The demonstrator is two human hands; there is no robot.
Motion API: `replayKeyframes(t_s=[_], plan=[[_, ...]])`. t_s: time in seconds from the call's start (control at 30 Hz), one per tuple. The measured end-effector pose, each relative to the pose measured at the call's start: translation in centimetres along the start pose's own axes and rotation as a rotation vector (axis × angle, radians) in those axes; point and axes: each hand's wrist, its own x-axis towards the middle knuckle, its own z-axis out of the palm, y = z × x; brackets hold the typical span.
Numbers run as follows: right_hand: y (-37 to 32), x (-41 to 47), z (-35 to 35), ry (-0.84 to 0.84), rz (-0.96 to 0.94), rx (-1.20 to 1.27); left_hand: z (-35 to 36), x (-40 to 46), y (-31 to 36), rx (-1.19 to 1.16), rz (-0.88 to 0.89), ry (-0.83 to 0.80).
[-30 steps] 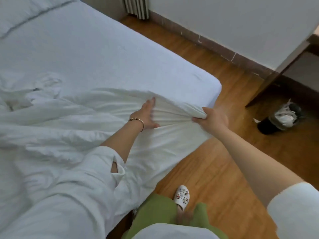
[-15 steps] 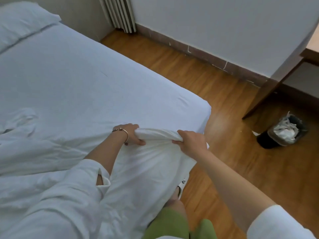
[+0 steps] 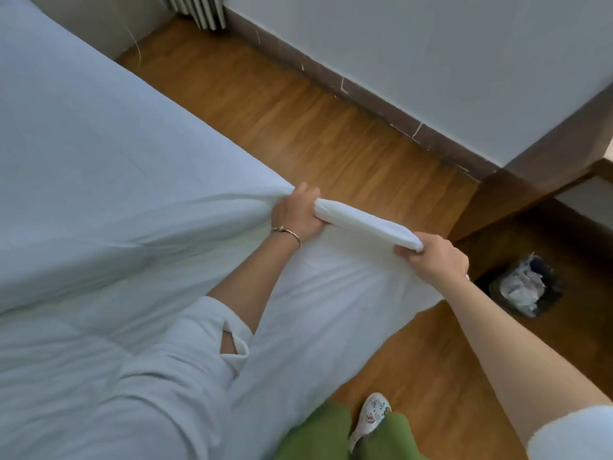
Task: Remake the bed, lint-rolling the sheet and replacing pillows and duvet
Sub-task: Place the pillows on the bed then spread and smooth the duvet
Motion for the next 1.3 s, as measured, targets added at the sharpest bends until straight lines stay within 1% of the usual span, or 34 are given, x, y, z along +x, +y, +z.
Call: replayKeyframes(t_s=[0.03, 0.1, 0.17, 0.23, 0.27, 0.33, 0.37, 0.4, 0.43, 0.47, 0.57, 0.63, 0.7, 0.77, 0.8, 0.87, 0.97, 1.0, 1.07, 1.1, 1.13, 1.2, 1.27, 1.3], plan=[[0.6, 0.9, 0.2, -0.035, 0.012, -0.021, 1.3, 0.6, 0.0, -0.036, -0.017, -0.042], [0.4, 2.8, 1.6, -0.080, -0.015, -0.078, 4.1, 1.2, -1.4, -0.163, -0.104, -0.108], [-0.8, 4.6, 3.9, -0.033, -0.098, -0.192, 6.2, 1.3, -3.4, -0.284, -0.200, -0.158], [-1.9, 5.9, 5.9, 0.053, -0.255, -0.290, 8.3, 0.4, -4.6, -0.238, -0.272, -0.221], [-2.2, 6.7, 6.6, 0.032, -0.391, -0.321, 9.4, -0.2, -4.7, -0.166, -0.299, -0.245], [-2.6, 8.6, 7.5, -0.189, -0.751, -0.495, 11.7, -1.2, -4.1, -0.016, -0.347, -0.311], [-2.6, 9.7, 7.8, -0.324, -0.874, -0.599, 12.5, -1.4, -3.5, 0.036, -0.388, -0.344], [-2.7, 10.7, 7.9, -0.440, -0.925, -0.663, 13.1, -1.3, -3.1, 0.069, -0.434, -0.368], [-2.9, 11.9, 7.7, -0.511, -0.948, -0.689, 13.3, -1.1, -2.6, 0.084, -0.479, -0.382], [-3.2, 13.0, 7.4, -0.562, -0.983, -0.714, 13.3, -0.7, -2.2, 0.084, -0.524, -0.397], [-4.7, 16.3, 6.0, -0.651, -1.189, -0.848, 12.7, 1.0, -1.3, -0.014, -0.661, -0.408], [-5.8, 18.0, 5.2, -0.692, -1.294, -0.909, 12.2, 2.6, -0.5, -0.195, -0.785, -0.323], [-6.8, 19.2, 4.4, -0.720, -1.363, -0.922, 11.8, 4.1, 0.7, -0.495, -0.971, -0.088], [-8.6, 20.5, 4.0, -0.760, -1.409, -0.914, 11.5, 5.1, 1.9, -0.693, -1.097, 0.097], [-9.8, 21.3, 4.0, -0.770, -1.437, -0.911, 11.4, 5.3, 2.2, -0.739, -1.133, 0.152], [-12.6, 22.8, 3.8, -0.764, -1.505, -0.931, 11.7, 5.5, 2.4, -0.762, -1.179, 0.211], [-17.1, 25.1, 3.8, -0.737, -1.618, -1.013, 12.0, 6.6, 2.5, -0.809, -1.305, 0.319], [-18.7, 25.6, 3.9, -0.710, -1.667, -1.042, 12.2, 7.1, 2.3, -0.760, -1.329, 0.337], [-22.2, 26.4, 3.9, -0.651, -1.761, -1.120, 11.6, 8.2, 1.6, -0.577, -1.367, 0.204], [-24.0, 26.7, 4.0, -0.617, -1.817, -1.165, 11.1, 8.8, 1.1, -0.542, -1.395, 0.150], [-25.6, 26.8, 4.2, -0.575, -1.883, -1.213, 10.7, 9.4, 0.7, -0.562, -1.418, 0.115], [-28.7, 26.4, 4.8, -0.477, -2.032, -1.272, 9.8, 10.1, 0.2, -0.656, -1.472, 0.153], [-32.0, 25.5, 5.8, -0.444, -2.165, -1.304, 9.1, 10.3, -0.2, -0.698, -1.546, 0.239], [-33.6, 24.9, 6.4, -0.445, -2.239, -1.325, 8.8, 10.4, -0.4, -0.681, -1.581, 0.272]])
